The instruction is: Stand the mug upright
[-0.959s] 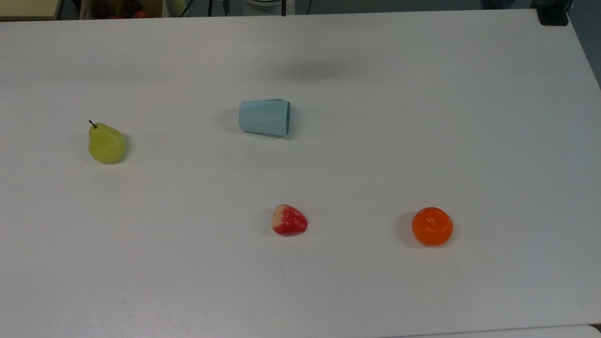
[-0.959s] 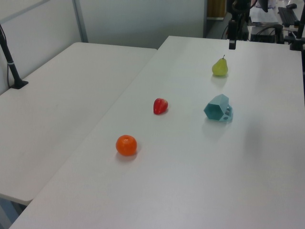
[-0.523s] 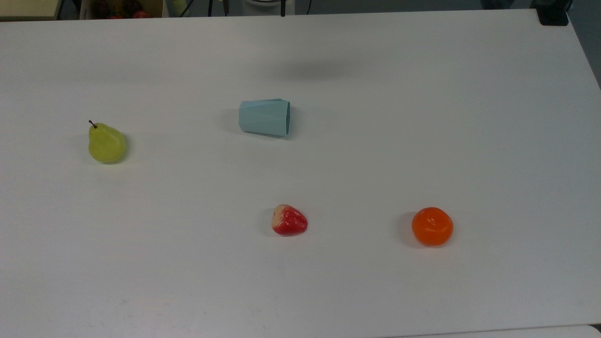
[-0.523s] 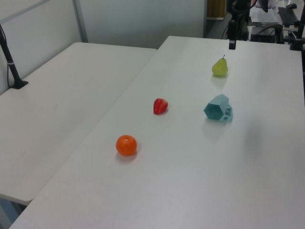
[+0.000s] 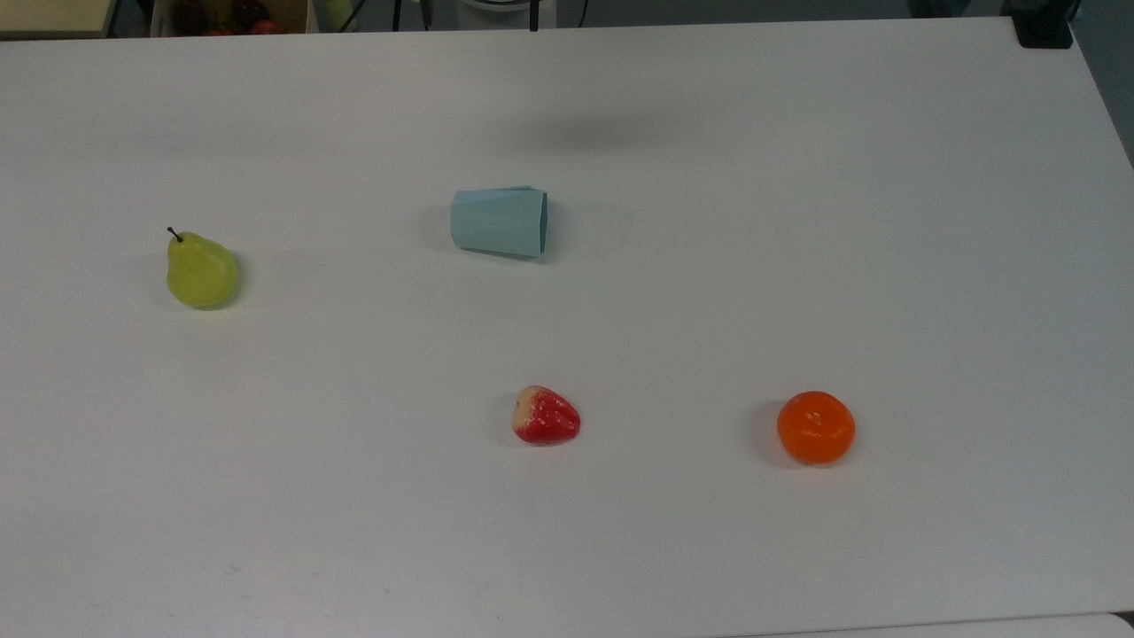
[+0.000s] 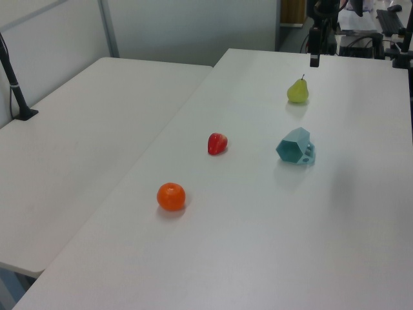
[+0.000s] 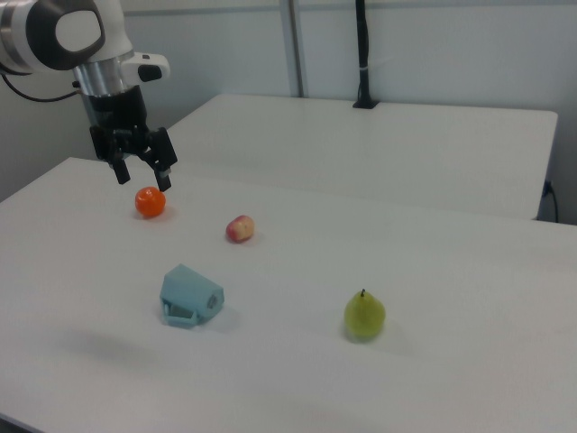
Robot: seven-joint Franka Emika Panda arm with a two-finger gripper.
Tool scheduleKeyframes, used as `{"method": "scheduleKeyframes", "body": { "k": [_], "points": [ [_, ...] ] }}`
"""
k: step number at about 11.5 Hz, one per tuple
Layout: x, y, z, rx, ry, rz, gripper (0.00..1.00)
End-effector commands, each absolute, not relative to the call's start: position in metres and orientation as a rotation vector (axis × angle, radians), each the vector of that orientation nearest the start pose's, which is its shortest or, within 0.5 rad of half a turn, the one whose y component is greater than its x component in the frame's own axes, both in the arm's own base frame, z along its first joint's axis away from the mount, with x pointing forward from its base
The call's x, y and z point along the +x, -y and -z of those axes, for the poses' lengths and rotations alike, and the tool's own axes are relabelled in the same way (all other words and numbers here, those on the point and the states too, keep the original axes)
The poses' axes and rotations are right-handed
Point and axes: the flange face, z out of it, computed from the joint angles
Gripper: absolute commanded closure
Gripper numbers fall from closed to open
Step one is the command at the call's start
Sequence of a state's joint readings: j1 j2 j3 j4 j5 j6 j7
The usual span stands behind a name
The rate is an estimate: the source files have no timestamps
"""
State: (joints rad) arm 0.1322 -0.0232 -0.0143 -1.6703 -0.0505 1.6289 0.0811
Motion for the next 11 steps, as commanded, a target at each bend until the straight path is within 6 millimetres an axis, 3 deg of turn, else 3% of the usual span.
{"method": "scheduleKeyframes", "body": {
  "k": [1, 2, 5, 8, 10, 11],
  "points": [
    [0.549, -0.080, -0.586, -3.280, 0.171, -0.014, 0.00],
    [0.548, -0.103, -0.578, -3.371, 0.269, -0.016, 0.00],
    [0.555, -0.142, -0.546, -3.516, 0.324, -0.039, 0.00],
    [0.564, -0.187, -0.490, -3.686, 0.348, -0.051, 0.00],
    [0.566, -0.206, -0.460, -3.757, 0.366, -0.068, 0.00],
    [0.567, -0.216, -0.435, -3.823, 0.353, -0.092, 0.00]
  ]
}}
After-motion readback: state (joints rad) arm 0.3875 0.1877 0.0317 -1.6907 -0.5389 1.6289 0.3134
